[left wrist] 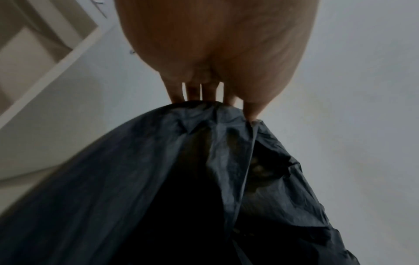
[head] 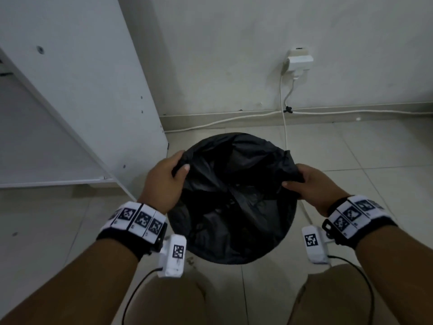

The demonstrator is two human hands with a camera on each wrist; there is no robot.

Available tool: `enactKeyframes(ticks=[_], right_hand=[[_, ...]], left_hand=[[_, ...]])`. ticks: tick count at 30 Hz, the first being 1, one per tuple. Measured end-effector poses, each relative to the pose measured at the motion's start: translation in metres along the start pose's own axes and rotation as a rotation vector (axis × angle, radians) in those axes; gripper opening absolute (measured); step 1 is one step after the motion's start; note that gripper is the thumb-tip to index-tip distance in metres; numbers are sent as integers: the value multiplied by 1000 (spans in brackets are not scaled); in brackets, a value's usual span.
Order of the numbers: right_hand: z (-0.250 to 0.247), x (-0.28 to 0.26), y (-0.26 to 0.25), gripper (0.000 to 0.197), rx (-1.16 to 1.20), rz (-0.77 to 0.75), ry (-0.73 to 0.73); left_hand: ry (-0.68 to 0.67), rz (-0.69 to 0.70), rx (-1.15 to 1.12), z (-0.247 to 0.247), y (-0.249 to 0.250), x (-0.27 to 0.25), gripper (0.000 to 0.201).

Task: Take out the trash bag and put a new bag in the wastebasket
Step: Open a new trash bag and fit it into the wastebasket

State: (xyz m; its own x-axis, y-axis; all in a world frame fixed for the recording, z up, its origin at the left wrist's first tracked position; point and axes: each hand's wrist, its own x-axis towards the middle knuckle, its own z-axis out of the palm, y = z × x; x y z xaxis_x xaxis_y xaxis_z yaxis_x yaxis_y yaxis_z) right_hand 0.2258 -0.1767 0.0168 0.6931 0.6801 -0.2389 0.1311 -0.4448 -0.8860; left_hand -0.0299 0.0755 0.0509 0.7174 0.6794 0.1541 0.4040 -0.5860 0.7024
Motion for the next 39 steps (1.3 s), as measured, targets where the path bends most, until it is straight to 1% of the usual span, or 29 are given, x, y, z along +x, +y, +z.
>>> enactKeyframes(ticks=[2,3,4,5,6,7,8,9,10,11,13,14,15,17,19,21,22,23,24,26,27,29,30,31,32,35,36,37,39], right_hand=[[4,2,-9,19,-136,2,82],[8,1,-17,22,-158,19,162],[13,-1,-26,28,-158,32,270],[18,-4,-37,35,-150,20,410],[25,-10,-49,38,-131,-23,558],[36,-18,-63,35,-94,-85,690],[51,-24,-77,27,-33,-140,775],[71,-26,-89,20,49,-160,775],[95,-26,-96,19,163,-132,688],[121,-25,-102,22,303,-53,543],[169,-12,-106,27,571,191,260],[189,-4,-107,29,670,302,150],[204,6,-106,32,749,377,60],[224,27,-100,35,869,469,-57],[238,49,-90,39,998,550,-120],[247,68,-79,58,1087,627,-166],[250,76,-74,67,1082,658,-177],[250,84,-68,72,1059,670,-185],[249,88,-65,71,1032,663,-190],[245,91,-62,65,1015,663,-199],[243,90,-64,61,962,650,-206],[238,79,-69,46,745,599,-200],[235,73,-70,38,620,561,-169],[231,66,-70,35,526,521,-126],[223,57,-72,37,471,482,-64],[197,42,-63,51,366,368,247],[190,42,-58,54,348,347,319],[187,46,-55,58,335,359,353],[190,58,-51,78,338,434,299]], left_hand=[[1,55,98,-2,-4,0,32],[7,60,122,-4,-5,-2,31],[9,60,133,-7,-7,-3,30],[1,58,136,-9,-9,-6,30],[-12,59,121,-10,-13,-8,29],[-26,51,93,-11,-16,-10,28],[-32,41,66,-12,-19,-12,27],[-35,31,52,-13,-22,-14,28],[-38,28,41,-14,-24,-16,29],[-41,25,34,-14,-24,-18,32],[-49,8,13,-14,-24,-25,38],[-56,-7,-12,-15,-23,-28,40],[-64,-24,-50,-16,-22,-32,41],[-78,-52,-140,-18,-21,-38,43],[-96,-74,-212,-19,-23,-41,45],[-120,-102,-270,-21,-24,-41,46],[-134,-115,-295,-21,-24,-40,47],[-146,-125,-319,-21,-23,-39,46],[-152,-130,-338,-22,-22,-37,46],[-149,-130,-342,-23,-21,-32,45],[-146,-128,-334,-24,-22,-29,44],[-143,-121,-303,-26,-23,-21,43],[-141,-121,-291,-27,-24,-17,43],[-139,-124,-290,-27,-25,-14,43],[-136,-129,-297,-28,-25,-12,43],[-125,-134,-307,-30,-27,-10,42],[-123,-135,-312,-30,-28,-12,41],[-120,-139,-315,-31,-29,-14,41],[-119,-142,-315,-31,-30,-19,41]])
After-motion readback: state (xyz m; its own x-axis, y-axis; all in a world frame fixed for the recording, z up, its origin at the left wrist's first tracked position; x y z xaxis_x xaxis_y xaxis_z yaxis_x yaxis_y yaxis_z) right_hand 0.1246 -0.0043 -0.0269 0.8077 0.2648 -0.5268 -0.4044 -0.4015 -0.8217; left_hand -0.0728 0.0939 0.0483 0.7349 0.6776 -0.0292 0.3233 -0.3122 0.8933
